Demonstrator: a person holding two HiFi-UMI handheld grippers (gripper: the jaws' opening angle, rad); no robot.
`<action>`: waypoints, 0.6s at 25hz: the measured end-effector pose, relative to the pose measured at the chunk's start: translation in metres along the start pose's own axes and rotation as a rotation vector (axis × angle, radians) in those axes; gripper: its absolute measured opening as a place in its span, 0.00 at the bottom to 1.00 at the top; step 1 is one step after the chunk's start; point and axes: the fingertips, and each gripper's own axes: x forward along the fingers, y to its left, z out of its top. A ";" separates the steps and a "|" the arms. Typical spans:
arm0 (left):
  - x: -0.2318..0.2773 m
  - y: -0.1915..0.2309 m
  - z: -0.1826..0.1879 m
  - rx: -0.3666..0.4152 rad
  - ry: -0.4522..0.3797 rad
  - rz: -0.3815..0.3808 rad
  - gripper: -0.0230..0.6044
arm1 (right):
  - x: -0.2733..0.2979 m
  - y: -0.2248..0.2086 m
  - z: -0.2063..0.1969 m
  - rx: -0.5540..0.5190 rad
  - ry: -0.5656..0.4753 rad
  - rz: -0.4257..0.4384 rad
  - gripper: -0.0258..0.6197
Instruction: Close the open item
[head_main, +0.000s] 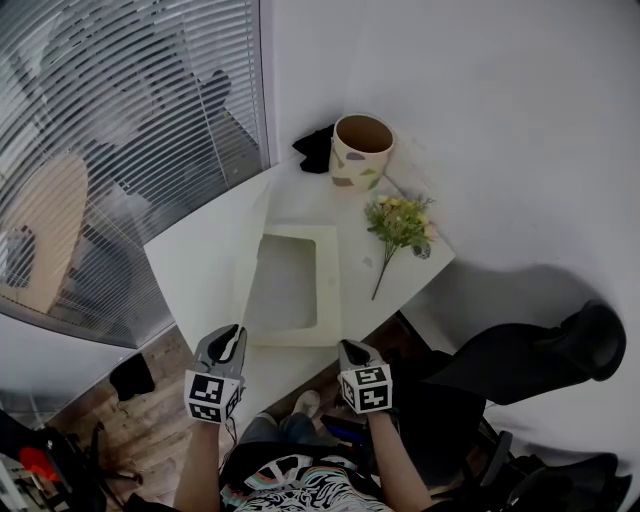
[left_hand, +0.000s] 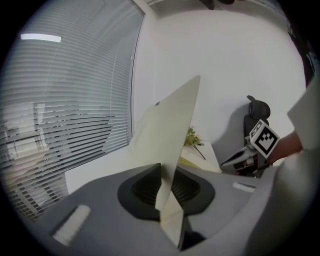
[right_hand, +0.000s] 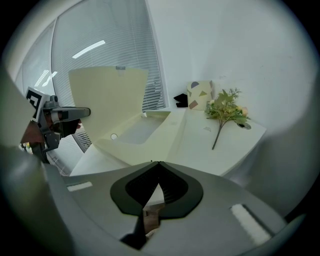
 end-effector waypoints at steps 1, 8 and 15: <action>0.001 -0.002 0.000 0.011 0.006 -0.006 0.18 | 0.000 0.000 0.000 0.001 0.000 0.002 0.04; 0.011 -0.023 0.004 0.100 0.043 -0.051 0.19 | -0.001 0.000 0.000 0.008 -0.006 0.009 0.04; 0.026 -0.050 -0.006 0.207 0.119 -0.106 0.22 | 0.000 -0.004 -0.002 0.010 0.001 0.023 0.04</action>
